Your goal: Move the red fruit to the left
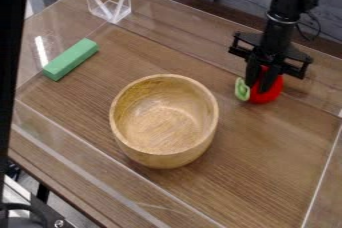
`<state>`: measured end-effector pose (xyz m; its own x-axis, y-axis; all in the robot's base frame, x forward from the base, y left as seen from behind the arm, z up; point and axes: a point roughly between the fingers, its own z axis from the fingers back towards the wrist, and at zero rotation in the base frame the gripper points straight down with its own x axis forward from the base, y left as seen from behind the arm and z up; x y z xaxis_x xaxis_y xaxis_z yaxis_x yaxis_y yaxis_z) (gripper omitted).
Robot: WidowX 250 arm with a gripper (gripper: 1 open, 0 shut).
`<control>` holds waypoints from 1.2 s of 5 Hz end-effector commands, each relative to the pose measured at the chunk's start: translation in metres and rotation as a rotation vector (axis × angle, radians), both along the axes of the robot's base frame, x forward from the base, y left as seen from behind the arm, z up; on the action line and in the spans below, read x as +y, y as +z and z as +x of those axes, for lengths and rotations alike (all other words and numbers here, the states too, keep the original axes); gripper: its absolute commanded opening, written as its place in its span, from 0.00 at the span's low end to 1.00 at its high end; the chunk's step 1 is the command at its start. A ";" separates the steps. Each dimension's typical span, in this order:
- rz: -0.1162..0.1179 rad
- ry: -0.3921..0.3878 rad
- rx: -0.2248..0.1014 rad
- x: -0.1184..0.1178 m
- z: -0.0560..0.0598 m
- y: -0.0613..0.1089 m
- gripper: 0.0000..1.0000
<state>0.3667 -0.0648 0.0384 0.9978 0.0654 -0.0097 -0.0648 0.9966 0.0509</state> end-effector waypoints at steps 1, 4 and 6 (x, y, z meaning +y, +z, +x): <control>-0.004 0.046 -0.063 0.009 0.014 0.015 0.00; 0.002 -0.020 -0.055 0.023 0.012 0.008 0.00; 0.008 -0.038 -0.052 0.028 0.009 -0.001 0.00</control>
<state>0.3673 -0.0515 0.0317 1.0000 0.0077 -0.0037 -0.0075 0.9988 0.0483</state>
